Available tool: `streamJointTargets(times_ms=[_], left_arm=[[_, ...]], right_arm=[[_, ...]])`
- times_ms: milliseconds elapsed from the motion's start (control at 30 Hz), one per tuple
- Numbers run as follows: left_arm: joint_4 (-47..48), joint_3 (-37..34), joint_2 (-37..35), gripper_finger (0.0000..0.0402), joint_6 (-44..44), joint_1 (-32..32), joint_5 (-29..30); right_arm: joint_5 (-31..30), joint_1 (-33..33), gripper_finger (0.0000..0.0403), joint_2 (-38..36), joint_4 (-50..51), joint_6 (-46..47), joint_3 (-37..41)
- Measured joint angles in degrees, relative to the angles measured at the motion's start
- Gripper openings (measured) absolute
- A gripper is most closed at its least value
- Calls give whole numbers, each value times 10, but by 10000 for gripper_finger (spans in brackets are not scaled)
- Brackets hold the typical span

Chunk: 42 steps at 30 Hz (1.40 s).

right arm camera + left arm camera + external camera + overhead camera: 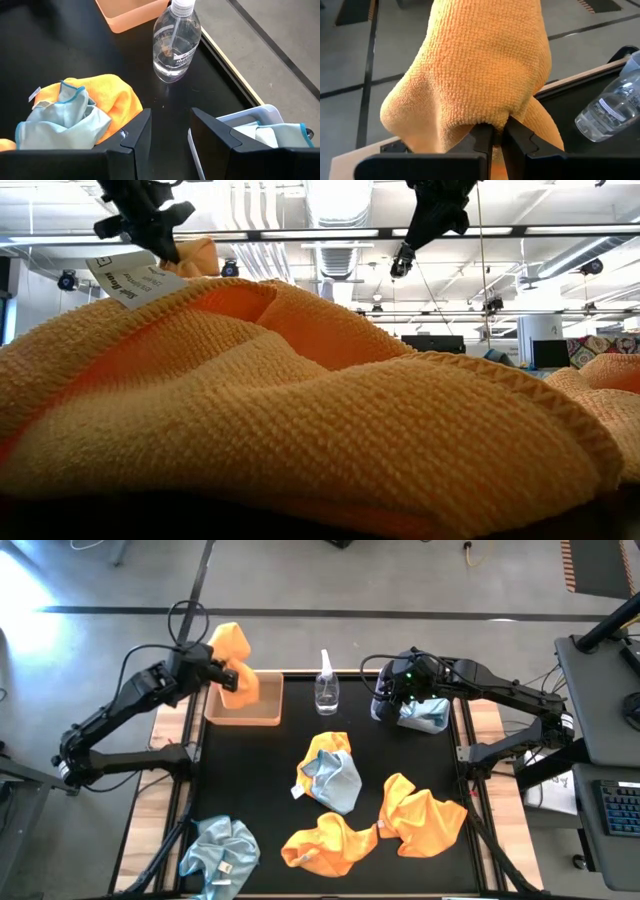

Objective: Sort microfiber towel by color & place in baskets
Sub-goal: Put the yellow towel into the orange bin, then put the blue towel into the transparent bin

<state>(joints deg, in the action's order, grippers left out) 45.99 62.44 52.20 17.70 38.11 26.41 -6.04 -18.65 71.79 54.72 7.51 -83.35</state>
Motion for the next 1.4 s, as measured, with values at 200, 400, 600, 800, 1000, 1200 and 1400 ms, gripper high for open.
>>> streamJointTargets(times_ms=[200,400,600,800,1000,1200,1400], left_arm=[[0,-1,2,34,15,1,0],[27,-1,2,74,28,2,-4],[81,-1,2,115,32,2,-20],[85,-1,2,132,48,2,-48],[84,1,2,124,63,-7,-299],[38,7,2,112,71,-58,-415],[-58,17,3,107,97,-139,-437]], right_arm=[[0,0,130,0,0,0,0],[0,0,130,0,0,0,0],[0,0,130,0,0,0,0],[0,0,130,0,0,0,0],[0,0,130,0,0,0,0],[0,0,130,0,0,0,0],[0,0,130,0,3,8,0]])
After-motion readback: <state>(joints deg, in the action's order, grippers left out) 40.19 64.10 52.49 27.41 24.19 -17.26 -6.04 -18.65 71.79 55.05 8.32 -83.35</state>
